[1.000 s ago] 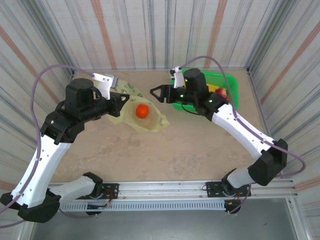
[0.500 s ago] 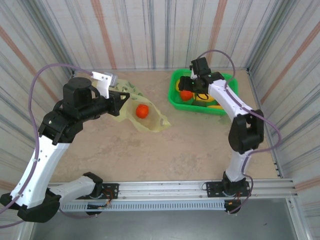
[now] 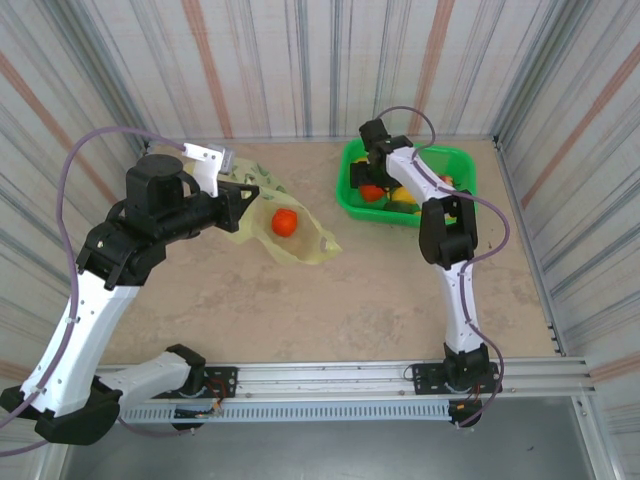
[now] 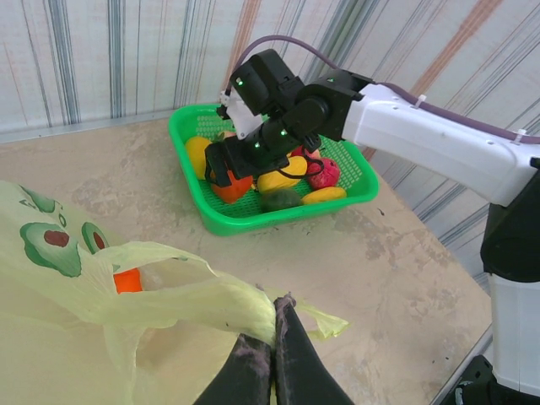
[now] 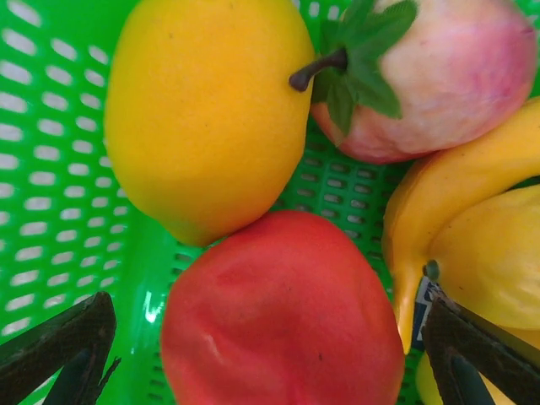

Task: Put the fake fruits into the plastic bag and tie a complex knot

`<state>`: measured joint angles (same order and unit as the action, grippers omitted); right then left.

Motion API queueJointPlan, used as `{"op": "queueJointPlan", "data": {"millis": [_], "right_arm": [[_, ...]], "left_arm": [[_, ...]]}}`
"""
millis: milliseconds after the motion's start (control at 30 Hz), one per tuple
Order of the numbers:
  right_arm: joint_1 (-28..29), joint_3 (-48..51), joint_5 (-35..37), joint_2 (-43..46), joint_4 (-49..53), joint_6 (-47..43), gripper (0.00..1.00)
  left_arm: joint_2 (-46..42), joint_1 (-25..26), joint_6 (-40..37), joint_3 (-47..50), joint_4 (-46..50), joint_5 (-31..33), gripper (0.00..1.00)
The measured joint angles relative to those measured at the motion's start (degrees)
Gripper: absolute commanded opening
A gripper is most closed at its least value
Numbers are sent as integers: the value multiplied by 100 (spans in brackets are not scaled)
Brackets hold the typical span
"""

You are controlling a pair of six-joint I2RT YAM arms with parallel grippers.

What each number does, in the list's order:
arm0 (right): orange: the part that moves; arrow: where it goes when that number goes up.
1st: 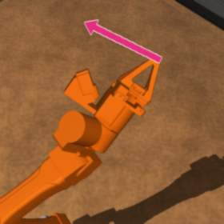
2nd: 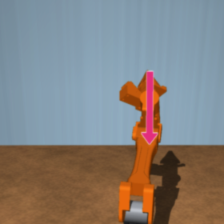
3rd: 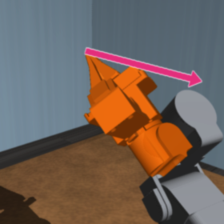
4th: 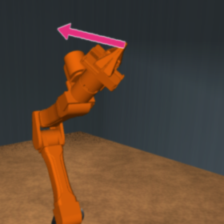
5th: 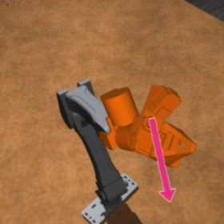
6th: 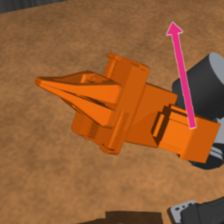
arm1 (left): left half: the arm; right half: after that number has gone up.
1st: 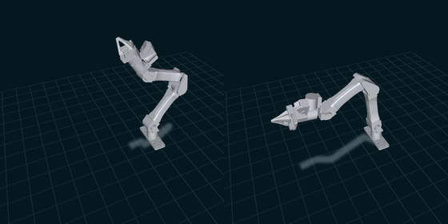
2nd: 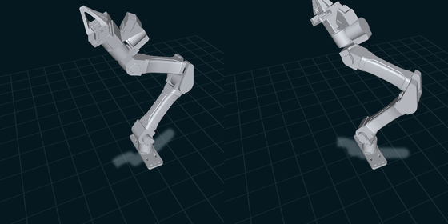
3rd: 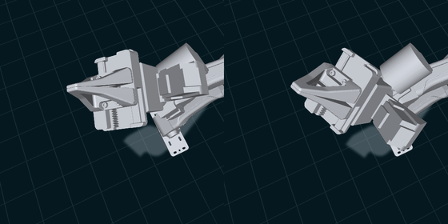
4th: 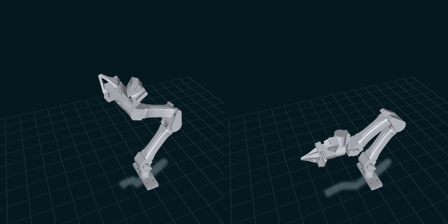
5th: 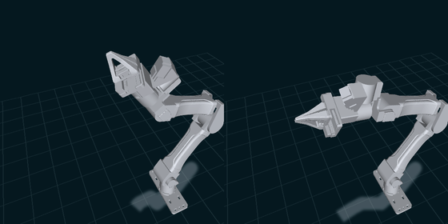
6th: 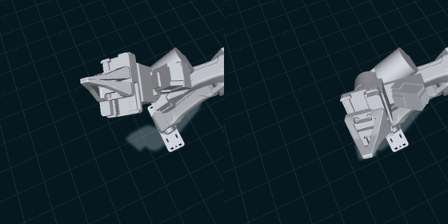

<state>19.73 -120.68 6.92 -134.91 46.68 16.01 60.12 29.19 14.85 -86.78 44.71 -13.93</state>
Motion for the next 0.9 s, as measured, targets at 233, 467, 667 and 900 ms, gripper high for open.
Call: {"op": "queueJointPlan", "data": {"millis": [233, 467, 667, 900], "right_arm": [[0, 0, -55, -160, 138, -50, 73], [-61, 39, -52, -144, 70, -66, 63], [-85, 713, -68, 461, -179, -66, 62], [-24, 1757, -308, 2157, -673, -142, 61]], "left_arm": [[-2, -37, -2, 0, 0, 0, 0], [-35, -63, -2, 2, 4, 2, 0], [-109, -63, 0, 22, 4, 24, 0], [-131, -63, 0, 22, 7, 46, 0]]}}
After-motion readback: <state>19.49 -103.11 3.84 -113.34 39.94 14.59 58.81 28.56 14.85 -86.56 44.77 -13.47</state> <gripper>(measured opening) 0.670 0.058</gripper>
